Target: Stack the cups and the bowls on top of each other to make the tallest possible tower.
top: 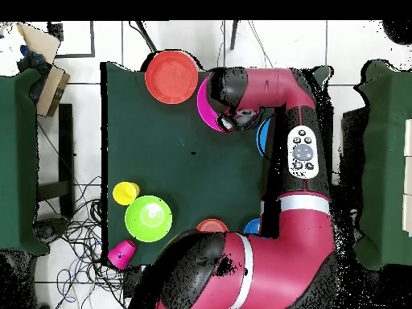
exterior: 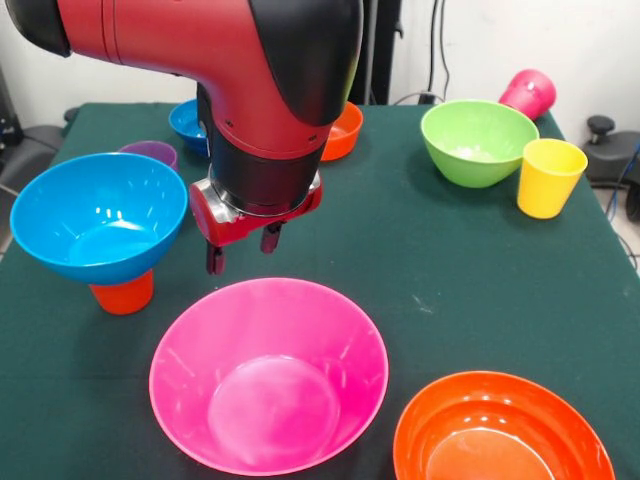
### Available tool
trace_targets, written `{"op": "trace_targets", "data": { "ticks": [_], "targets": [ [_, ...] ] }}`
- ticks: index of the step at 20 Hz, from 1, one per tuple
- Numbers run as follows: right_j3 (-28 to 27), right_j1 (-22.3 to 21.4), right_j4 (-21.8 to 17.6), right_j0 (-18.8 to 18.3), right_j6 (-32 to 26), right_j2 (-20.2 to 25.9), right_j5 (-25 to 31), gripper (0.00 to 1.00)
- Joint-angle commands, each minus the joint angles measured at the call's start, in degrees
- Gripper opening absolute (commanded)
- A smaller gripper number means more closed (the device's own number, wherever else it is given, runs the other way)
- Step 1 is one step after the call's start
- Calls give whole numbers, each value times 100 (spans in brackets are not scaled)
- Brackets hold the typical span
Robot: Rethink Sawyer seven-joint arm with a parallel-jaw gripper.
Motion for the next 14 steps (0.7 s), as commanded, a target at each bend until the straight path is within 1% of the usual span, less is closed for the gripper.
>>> {"op": "trace_targets", "data": {
  "ticks": [1,8,14],
  "targets": [
    [511,25,-392,178,-809,175,-240,100],
    [536,28,-455,122,-966,195,-359,100],
    [630,74,-505,129,-841,167,-566,100]
  ]
}}
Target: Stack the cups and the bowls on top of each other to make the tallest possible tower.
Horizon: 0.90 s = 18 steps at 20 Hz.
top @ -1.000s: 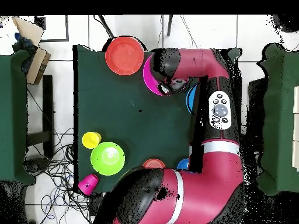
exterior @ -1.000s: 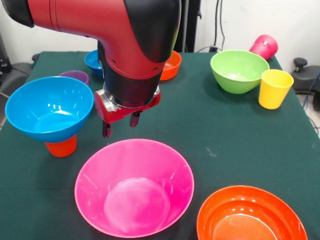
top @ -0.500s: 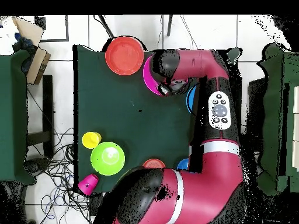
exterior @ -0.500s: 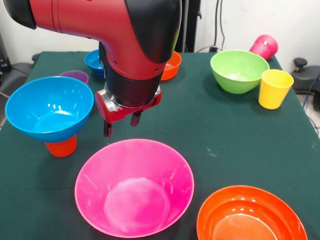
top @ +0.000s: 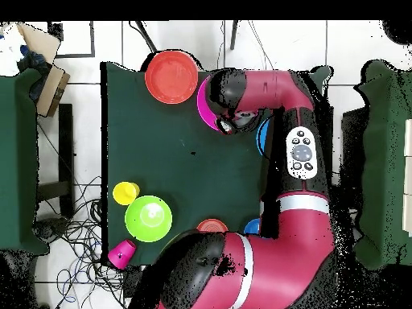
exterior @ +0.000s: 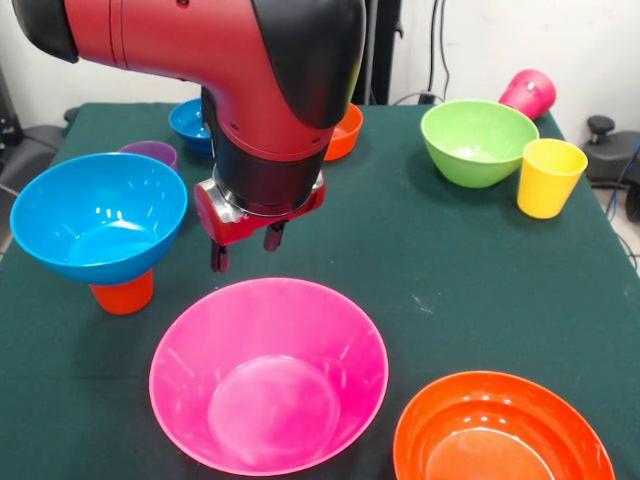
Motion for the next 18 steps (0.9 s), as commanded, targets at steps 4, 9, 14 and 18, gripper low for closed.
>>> {"op": "trace_targets", "data": {
  "ticks": [4,9,14,18],
  "targets": [
    [595,104,-509,125,-778,161,-683,100],
    [544,148,-499,152,-721,141,-695,100],
    [558,169,-499,152,-733,126,-749,100],
    [573,183,-482,154,-772,137,-742,100]
  ]
}}
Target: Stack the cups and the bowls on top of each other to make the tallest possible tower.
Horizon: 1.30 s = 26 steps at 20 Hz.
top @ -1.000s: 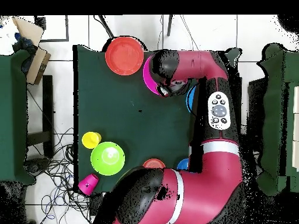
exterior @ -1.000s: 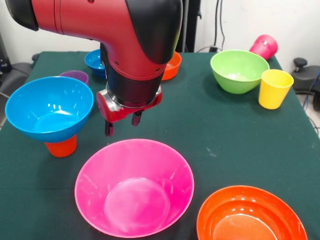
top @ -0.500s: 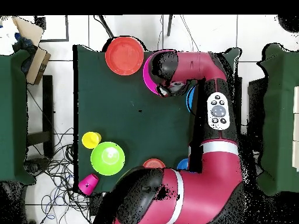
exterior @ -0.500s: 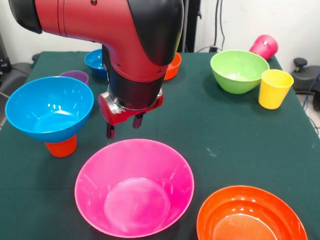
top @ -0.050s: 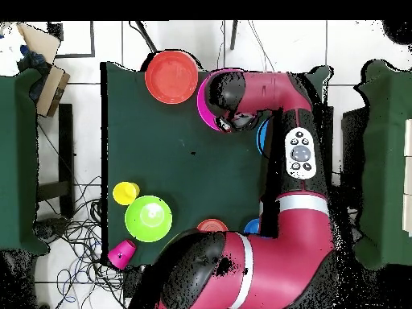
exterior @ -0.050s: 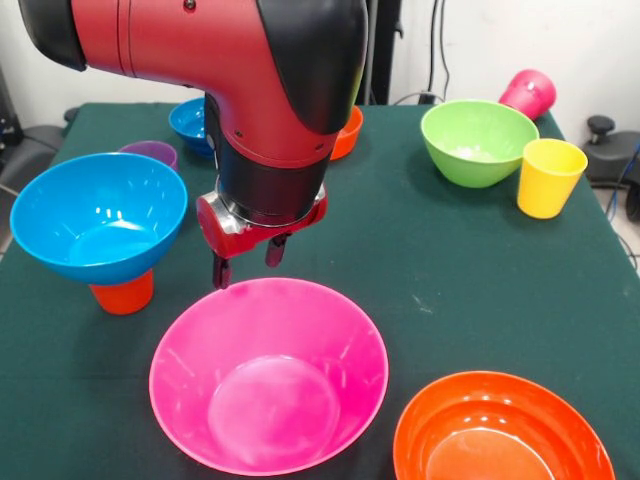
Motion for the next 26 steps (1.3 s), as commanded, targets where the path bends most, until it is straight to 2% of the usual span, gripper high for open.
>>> {"op": "trace_targets", "data": {
  "ticks": [1,26],
  "targets": [
    [513,167,-483,158,-782,140,-298,100],
    [734,324,-636,371,-681,85,-873,100]
  ]
}}
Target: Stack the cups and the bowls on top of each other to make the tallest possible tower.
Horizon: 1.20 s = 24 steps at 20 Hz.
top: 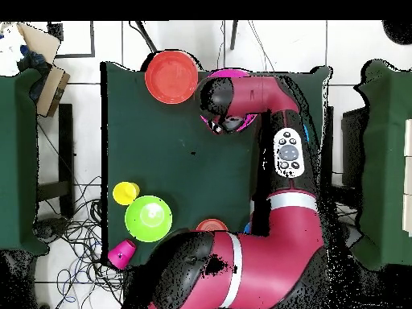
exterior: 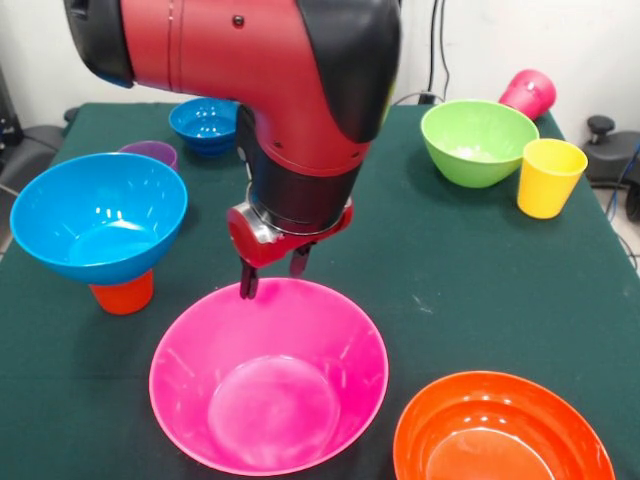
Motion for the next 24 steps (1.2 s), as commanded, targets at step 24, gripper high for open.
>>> {"op": "trace_targets", "data": {
  "ticks": [24],
  "targets": [
    [617,384,-499,192,-823,182,-571,100]
  ]
}}
